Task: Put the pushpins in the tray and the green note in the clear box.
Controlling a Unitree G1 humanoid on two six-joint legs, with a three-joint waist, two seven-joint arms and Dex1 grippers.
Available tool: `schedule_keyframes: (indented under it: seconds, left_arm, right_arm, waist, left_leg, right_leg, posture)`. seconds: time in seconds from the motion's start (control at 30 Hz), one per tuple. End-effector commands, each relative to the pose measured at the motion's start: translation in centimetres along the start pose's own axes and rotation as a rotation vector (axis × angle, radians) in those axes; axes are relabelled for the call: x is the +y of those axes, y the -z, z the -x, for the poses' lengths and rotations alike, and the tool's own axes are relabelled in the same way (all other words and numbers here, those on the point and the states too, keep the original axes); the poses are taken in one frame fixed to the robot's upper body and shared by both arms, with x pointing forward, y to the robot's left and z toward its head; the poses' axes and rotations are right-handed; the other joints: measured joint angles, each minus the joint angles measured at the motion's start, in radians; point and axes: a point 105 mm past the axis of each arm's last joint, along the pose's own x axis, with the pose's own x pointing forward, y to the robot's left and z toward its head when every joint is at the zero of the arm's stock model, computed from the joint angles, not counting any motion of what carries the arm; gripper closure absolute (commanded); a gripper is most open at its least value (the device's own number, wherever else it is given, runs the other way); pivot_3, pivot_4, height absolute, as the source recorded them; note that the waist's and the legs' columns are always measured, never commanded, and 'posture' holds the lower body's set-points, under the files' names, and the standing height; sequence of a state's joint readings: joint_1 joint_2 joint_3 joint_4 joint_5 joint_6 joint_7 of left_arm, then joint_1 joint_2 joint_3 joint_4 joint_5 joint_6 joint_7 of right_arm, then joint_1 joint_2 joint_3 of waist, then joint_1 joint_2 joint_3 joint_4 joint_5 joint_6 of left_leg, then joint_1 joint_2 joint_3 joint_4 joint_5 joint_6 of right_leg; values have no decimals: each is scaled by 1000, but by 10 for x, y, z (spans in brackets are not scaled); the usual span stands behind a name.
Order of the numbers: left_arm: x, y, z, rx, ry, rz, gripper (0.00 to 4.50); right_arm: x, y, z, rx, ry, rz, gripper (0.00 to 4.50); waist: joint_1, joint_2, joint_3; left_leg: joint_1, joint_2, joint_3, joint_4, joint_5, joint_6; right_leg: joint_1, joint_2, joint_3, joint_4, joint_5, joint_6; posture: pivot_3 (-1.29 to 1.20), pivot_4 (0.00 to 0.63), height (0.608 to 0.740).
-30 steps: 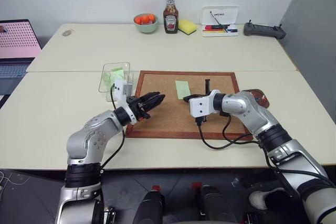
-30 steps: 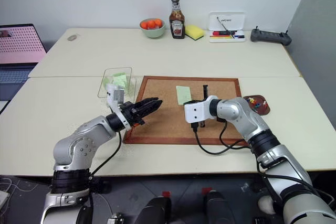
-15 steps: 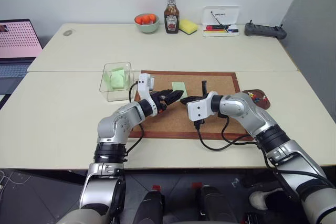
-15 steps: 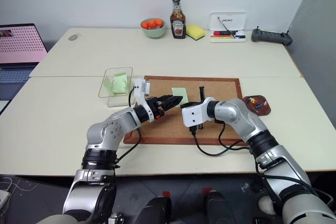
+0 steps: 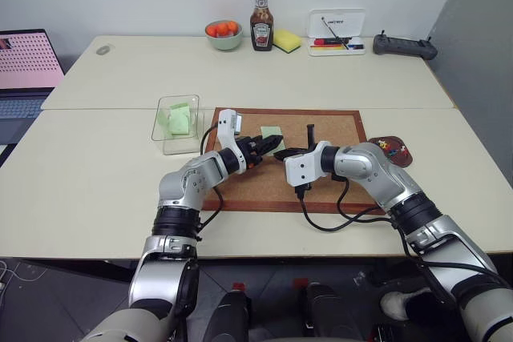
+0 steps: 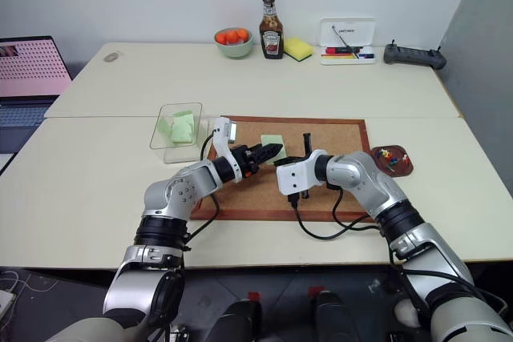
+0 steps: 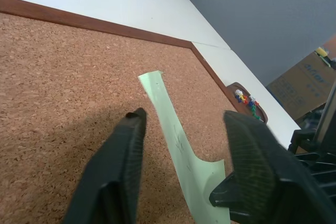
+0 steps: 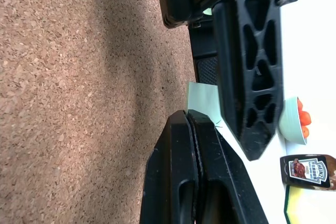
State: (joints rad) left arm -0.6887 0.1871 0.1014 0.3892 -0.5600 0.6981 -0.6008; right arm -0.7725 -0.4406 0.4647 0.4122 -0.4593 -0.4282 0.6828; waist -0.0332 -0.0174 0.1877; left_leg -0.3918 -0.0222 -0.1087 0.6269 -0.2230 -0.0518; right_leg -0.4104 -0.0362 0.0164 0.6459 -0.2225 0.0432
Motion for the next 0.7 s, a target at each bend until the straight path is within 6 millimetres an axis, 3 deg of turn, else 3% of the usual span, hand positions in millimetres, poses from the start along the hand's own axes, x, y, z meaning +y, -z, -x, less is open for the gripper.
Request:
schedule_keyframes:
  seconds: [0.03, 0.27, 0.67, 0.7]
  left_arm:
    - [-4, -10, -1, -17, 13, -30, 3209]
    - [-3, -8, -1, -20, 5, -40, 4450]
    - [-3, -9, 1, -40, 8, -26, 4496]
    - [-2, -11, 1, -45, 7, -23, 4500]
  right_arm:
    - [-11, -11, 1, -36, 31, 31, 4500]
    - [-10, -12, 0, -41, 31, 28, 4500]
    - [-14, -18, 0, -75, 57, -10, 4500]
    - [-15, -18, 1, -77, 62, -19, 4321]
  waist:
    - [0, 0, 0]
    - [0, 0, 0]
    - [0, 0, 0]
    - [0, 0, 0]
  left_leg:
    - [0, 0, 0, 0, 0, 0]
    - [0, 0, 0, 0, 0, 0]
    - [0, 0, 0, 0, 0, 0]
    - [0, 0, 0, 0, 0, 0]
  right_leg:
    - [0, 0, 0, 0, 0, 0]
    - [0, 0, 0, 0, 0, 0]
    - [0, 0, 0, 0, 0, 0]
    - [0, 0, 0, 0, 0, 0]
  posture:
    - [0, 150, 740]
    - [0, 150, 740]
    - [0, 150, 740]
    - [0, 150, 740]
